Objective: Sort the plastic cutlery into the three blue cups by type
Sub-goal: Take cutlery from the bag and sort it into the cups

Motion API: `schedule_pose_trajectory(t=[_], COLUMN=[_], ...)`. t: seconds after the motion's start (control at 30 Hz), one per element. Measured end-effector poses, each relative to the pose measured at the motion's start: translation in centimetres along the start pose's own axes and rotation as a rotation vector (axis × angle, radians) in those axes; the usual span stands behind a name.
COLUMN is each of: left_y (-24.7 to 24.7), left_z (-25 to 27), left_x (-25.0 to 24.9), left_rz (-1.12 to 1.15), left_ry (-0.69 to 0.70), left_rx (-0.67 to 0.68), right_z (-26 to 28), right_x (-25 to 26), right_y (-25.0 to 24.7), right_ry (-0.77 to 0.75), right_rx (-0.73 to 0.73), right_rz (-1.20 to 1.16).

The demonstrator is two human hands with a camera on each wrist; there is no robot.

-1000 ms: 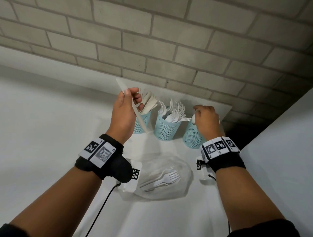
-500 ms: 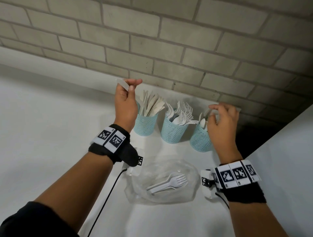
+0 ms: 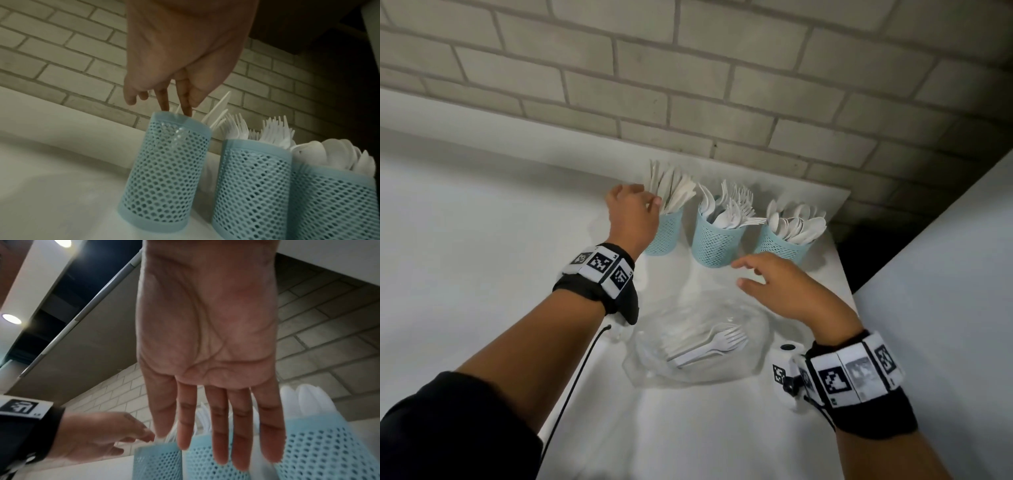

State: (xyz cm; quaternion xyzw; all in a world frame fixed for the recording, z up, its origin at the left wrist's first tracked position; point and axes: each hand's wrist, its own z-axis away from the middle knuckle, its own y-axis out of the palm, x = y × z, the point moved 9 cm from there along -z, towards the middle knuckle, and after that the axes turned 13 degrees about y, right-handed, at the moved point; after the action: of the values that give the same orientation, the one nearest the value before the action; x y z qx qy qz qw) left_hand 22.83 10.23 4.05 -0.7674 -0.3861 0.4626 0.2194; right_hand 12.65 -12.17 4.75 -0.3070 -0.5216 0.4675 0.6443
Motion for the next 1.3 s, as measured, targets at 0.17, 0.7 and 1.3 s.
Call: schedule_pose_trajectory(t=[0.17, 0.7, 1.3], left_y=[-1.5, 6.9, 6.8], left_z=[1.2, 16.0, 17.4], left_x=[-2.3, -9.7, -9.8], left_rz=[0.003, -0.083, -0.152], left_ry=[0.04, 0.179, 0.256], left_rx=[-0.057, 1.002, 0.96], right_z=[-0.2, 0.6, 0.3], right_x=[-1.1, -4.7, -5.3], right_y=[2.7, 5.9, 5.1], right_ry=[0.123, 0.3, 0.333], right_rx=[0.079, 0.081, -0.099], right_rz=[0.048, -0.073, -0.377])
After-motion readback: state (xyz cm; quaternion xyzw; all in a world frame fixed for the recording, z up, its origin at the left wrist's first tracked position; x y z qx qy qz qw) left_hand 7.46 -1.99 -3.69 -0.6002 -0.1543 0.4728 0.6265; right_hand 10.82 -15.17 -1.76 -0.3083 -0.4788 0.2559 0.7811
